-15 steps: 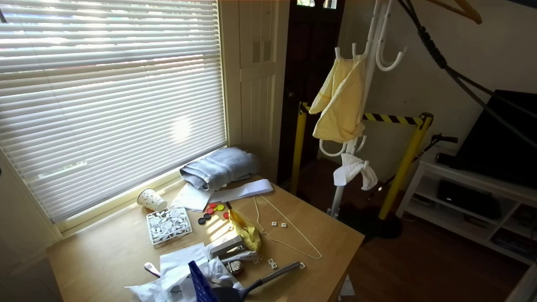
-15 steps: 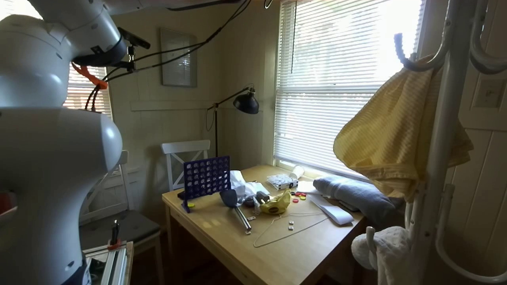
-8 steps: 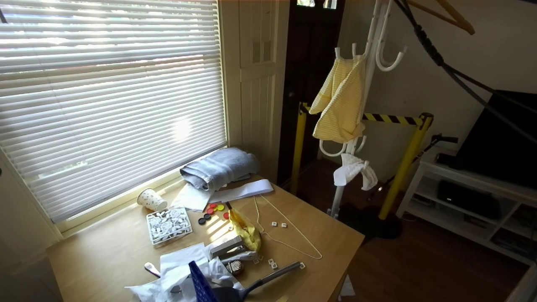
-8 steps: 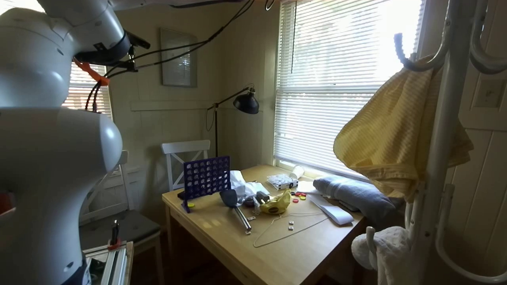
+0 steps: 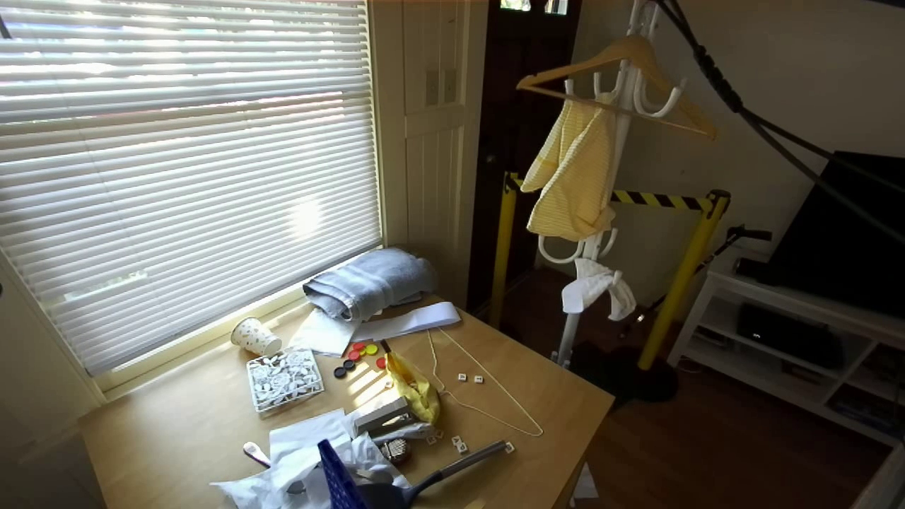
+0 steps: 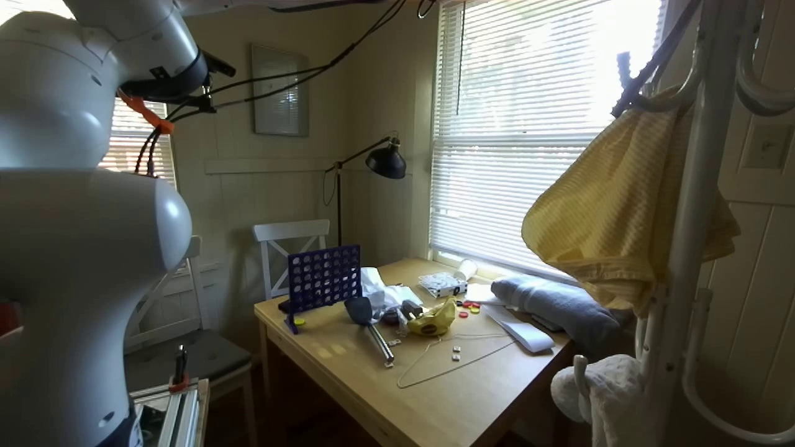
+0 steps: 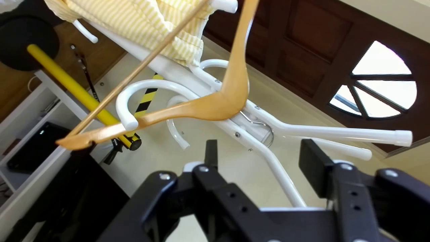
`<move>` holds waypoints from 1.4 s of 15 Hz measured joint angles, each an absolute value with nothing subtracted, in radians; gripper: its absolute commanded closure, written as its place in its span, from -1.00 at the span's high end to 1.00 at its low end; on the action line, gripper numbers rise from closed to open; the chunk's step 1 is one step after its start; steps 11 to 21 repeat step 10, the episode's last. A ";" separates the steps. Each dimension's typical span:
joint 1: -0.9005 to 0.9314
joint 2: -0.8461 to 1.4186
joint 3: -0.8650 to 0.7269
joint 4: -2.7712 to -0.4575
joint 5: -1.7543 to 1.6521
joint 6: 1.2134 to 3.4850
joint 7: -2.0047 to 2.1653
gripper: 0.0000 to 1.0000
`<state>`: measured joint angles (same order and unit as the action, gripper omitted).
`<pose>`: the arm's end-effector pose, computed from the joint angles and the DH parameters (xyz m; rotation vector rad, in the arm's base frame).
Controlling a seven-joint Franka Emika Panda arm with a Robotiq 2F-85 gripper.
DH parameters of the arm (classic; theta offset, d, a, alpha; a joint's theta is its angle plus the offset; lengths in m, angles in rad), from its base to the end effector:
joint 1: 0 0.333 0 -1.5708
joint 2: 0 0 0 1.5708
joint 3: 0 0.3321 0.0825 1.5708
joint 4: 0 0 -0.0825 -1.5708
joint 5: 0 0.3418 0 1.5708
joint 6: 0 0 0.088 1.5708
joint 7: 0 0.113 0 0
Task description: Hang the brown coat hanger high up on the coat rack
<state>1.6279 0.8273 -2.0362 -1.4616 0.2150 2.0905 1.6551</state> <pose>0.4884 0.1719 0.7869 -1.5884 2.0157 -1.5406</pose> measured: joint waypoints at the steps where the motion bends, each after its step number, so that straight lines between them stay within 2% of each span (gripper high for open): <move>1: 1.629 0.828 -2.036 -1.461 0.214 2.090 1.655 1.00; 10: 1.788 0.841 -2.026 -1.573 0.188 2.256 1.435 1.00; 21: 1.788 0.841 -2.026 -1.573 0.188 2.256 1.435 1.00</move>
